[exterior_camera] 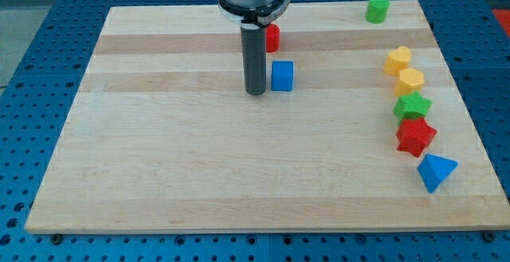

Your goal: Push the blue cube into the green circle

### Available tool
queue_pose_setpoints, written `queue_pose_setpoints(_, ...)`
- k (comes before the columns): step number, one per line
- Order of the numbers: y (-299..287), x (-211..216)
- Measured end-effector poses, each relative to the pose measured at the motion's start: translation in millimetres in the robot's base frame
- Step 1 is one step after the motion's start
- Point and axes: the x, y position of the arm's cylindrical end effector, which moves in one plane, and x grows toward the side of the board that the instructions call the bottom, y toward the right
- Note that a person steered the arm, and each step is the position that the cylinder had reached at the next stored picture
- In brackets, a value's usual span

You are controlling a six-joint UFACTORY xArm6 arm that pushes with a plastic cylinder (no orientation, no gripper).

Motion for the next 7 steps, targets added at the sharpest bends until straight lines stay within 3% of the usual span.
queue_pose_setpoints(2,18,-2)
queue_pose_setpoints(4,82,-32)
queue_pose_setpoints(7,98,-121)
